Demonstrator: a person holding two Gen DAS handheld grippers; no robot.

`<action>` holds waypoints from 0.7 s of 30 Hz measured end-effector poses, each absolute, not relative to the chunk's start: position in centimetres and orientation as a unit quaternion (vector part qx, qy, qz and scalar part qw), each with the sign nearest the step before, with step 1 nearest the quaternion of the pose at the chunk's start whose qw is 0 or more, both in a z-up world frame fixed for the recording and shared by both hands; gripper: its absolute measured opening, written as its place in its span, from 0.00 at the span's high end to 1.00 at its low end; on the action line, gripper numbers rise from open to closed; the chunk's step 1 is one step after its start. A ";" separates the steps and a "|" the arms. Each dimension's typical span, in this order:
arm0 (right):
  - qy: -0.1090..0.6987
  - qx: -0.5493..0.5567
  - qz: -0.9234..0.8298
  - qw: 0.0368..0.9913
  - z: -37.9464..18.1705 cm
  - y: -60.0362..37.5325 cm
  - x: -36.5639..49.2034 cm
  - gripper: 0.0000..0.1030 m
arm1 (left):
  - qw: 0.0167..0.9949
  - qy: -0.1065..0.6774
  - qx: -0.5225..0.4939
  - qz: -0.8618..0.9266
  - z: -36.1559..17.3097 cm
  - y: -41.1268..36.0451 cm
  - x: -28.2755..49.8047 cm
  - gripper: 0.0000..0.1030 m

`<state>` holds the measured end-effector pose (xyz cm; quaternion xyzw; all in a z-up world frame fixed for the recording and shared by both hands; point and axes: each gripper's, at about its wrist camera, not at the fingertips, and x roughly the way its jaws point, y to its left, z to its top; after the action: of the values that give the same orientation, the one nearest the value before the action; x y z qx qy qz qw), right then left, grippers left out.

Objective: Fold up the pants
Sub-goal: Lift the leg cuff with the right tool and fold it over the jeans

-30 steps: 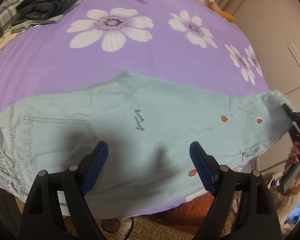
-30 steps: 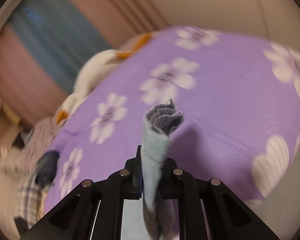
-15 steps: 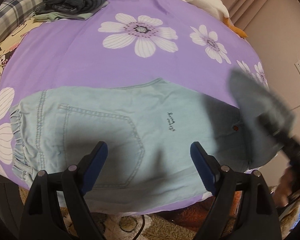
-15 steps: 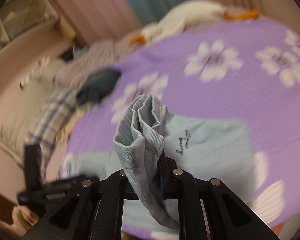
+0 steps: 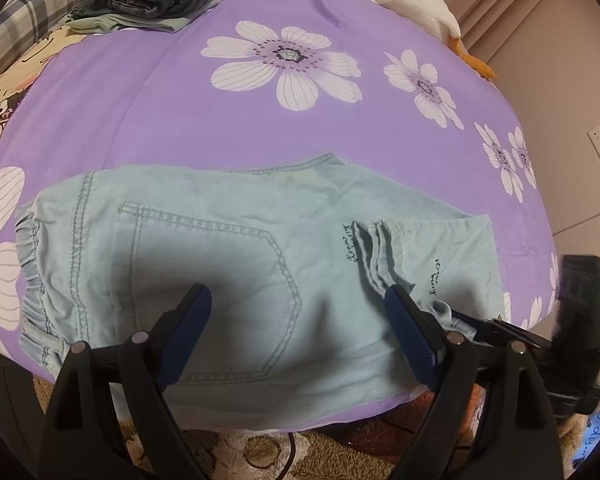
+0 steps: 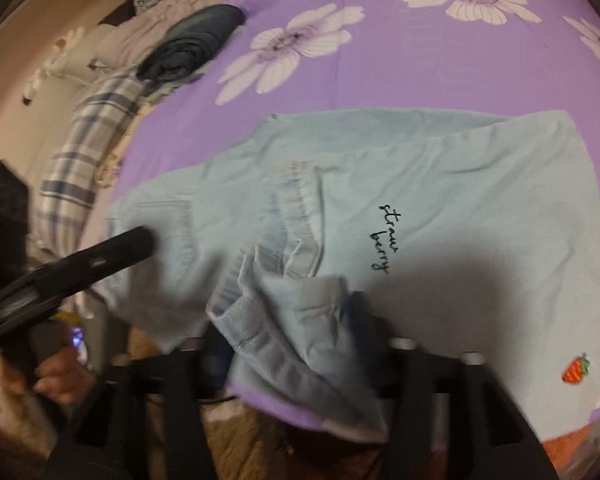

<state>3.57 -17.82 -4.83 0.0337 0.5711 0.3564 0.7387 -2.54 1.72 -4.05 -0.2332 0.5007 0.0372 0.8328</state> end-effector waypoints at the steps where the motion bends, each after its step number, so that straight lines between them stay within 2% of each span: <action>1: 0.565 0.032 0.360 0.742 -4.4 -18.0 3.2 0.43 | 0.833 0.499 -0.238 0.029 -4.0 1.8 -2.4 0.13; 2: 0.552 0.033 0.366 0.748 -3.3 -18.8 2.9 0.43 | 0.832 0.497 -0.244 0.021 -4.0 1.7 -2.2 0.12; 4: 0.537 0.045 0.368 0.758 -2.0 -20.1 2.7 0.33 | 0.831 0.494 -0.255 0.001 -4.0 1.6 -1.6 0.11; 5: 0.529 0.054 0.359 0.767 -1.4 -21.3 2.8 0.31 | 0.830 0.494 -0.260 -0.011 -4.2 1.4 -1.1 0.11; 9: 0.510 0.076 0.254 0.818 -0.8 -25.9 4.3 0.30 | 0.814 0.508 -0.277 -0.051 -5.5 0.1 1.6 0.11; 17: 0.541 0.130 0.143 0.818 -4.1 -31.1 5.3 0.32 | 0.785 0.547 -0.275 -0.100 -8.5 -4.0 5.2 0.19; 19: 0.547 0.129 0.140 0.815 -4.5 -31.4 5.1 0.35 | 0.786 0.546 -0.271 -0.100 -8.6 -4.3 5.4 0.27; 21: 0.554 0.129 0.140 0.811 -5.1 -31.5 4.8 0.35 | 0.781 0.547 -0.281 -0.105 -8.8 -4.3 5.6 0.47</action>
<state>4.82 -31.48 -5.05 0.1294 0.5537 0.1396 0.8106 5.57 -4.34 -8.75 -0.2811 0.5474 -0.1048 0.7813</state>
